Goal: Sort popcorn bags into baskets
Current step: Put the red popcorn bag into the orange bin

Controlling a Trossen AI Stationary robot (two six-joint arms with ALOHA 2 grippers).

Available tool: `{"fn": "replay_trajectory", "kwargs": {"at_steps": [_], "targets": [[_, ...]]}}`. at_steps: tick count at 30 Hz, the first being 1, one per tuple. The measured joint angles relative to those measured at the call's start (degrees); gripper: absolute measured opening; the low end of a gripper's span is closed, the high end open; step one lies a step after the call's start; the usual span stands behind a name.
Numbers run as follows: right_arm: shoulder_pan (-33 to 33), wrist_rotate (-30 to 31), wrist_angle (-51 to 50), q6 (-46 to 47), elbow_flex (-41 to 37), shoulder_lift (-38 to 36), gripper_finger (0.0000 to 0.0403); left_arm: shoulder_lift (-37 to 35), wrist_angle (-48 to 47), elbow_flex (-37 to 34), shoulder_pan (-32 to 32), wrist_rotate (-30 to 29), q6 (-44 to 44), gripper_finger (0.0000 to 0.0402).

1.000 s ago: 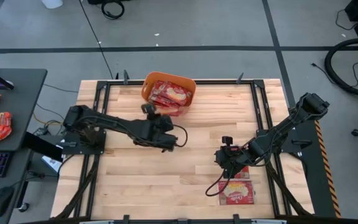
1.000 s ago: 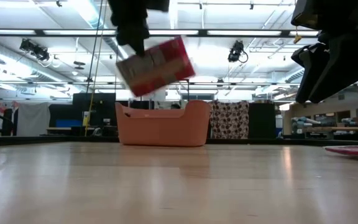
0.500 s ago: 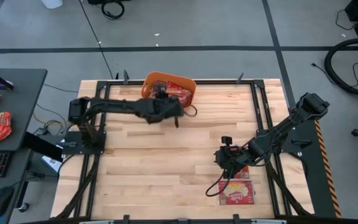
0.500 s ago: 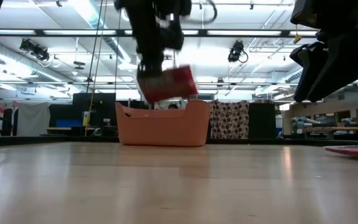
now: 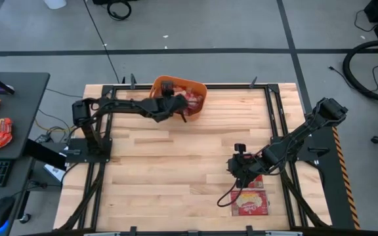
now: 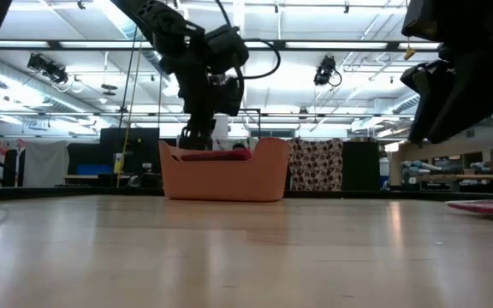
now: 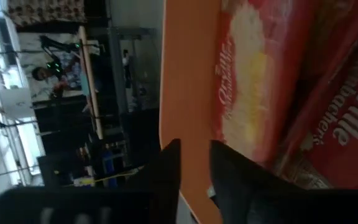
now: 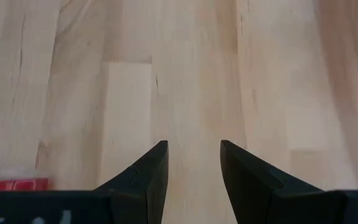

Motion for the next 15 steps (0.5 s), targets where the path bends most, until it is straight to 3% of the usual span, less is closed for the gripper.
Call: {"fn": "replay_trajectory", "kwargs": {"at_steps": [5, 10, 13, 15], "targets": [[-1.07, -6.44, -13.06, 9.14, 5.03, 0.71, 0.015, -0.93, -1.92, 1.92, -5.55, -1.27, 0.68, 0.0144], [-0.73, -11.17, -27.46, 16.14, 8.92, 4.25, 0.015, -2.18, -6.11, 5.26, -11.24, -0.71, -3.19, 0.0167], [-1.79, -18.26, -30.56, 16.75, 8.41, 8.4, 0.015, -3.96, -12.28, 6.83, -14.79, 6.25, -10.07, 0.0167], [-2.01, -21.63, -33.38, 16.11, 8.51, 11.4, 0.015, -5.52, -16.39, 7.39, -17.0, 17.06, -14.17, 0.0164]]}}
